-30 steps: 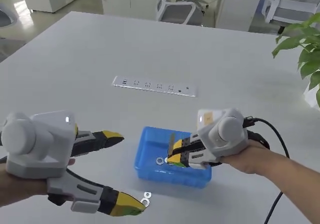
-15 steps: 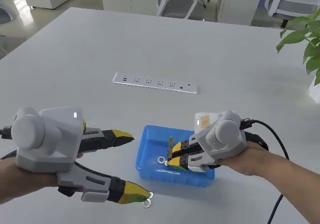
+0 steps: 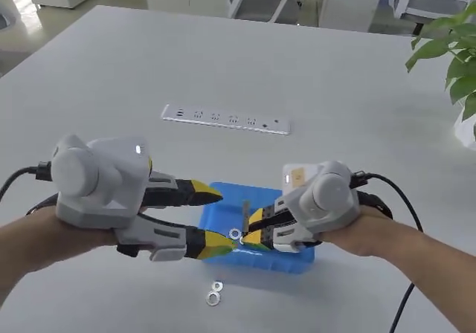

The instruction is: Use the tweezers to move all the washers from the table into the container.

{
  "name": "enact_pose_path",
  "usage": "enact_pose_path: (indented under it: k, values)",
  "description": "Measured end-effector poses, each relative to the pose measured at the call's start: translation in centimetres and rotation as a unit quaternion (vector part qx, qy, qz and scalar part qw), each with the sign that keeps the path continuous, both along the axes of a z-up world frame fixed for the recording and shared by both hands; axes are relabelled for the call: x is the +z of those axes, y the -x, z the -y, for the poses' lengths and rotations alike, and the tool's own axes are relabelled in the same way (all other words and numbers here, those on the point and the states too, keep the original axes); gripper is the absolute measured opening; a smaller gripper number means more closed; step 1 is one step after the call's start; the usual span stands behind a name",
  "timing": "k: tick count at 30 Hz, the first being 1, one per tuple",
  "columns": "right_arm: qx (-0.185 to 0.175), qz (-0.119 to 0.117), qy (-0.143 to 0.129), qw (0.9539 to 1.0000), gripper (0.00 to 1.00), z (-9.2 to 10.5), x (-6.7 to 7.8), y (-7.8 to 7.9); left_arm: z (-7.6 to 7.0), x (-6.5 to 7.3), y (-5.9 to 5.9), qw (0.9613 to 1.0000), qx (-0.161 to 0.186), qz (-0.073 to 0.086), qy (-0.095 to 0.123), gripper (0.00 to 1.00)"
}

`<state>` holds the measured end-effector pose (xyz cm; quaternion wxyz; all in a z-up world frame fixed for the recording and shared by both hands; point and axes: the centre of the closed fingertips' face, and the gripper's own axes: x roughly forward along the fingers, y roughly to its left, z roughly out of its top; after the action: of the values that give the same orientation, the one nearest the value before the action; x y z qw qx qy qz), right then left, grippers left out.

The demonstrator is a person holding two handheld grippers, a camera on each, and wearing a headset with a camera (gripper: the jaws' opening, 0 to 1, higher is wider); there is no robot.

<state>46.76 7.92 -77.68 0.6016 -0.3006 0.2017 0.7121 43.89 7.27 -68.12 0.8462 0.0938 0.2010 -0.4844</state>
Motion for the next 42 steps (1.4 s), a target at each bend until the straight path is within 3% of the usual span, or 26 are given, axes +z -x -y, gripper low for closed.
enact_pose_path:
  k: [3, 10, 16, 25, 42]
  values:
    - [0.001, 0.001, 0.0, 1.0, 0.09, 0.0, 0.0, 0.0, 0.4, 0.1, -0.5, 0.9999, -0.006, 0.01, -0.002, 0.38]
    - [0.005, 0.004, 0.002, 1.0, 0.09, 0.0, 0.0, 0.0, 0.7, -0.6, -1.2, 0.9995, -0.015, 0.017, -0.022, 0.28]
    - [0.01, 0.009, 0.002, 0.9999, 0.09, 0.0, 0.0, 0.1, 1.0, -0.8, -1.8, 0.9994, -0.011, 0.022, -0.024, 0.21]
    - [0.018, 0.015, 0.006, 0.9997, 0.09, 0.0, 0.0, 0.1, 1.5, -0.7, -2.3, 0.9984, -0.019, 0.041, -0.033, 0.07]
    - [0.028, 0.029, 0.014, 0.9991, 0.11, 0.3, 0.1, 0.2, 1.3, -1.1, -2.5, 0.9975, -0.029, 0.046, -0.046, 0.05]
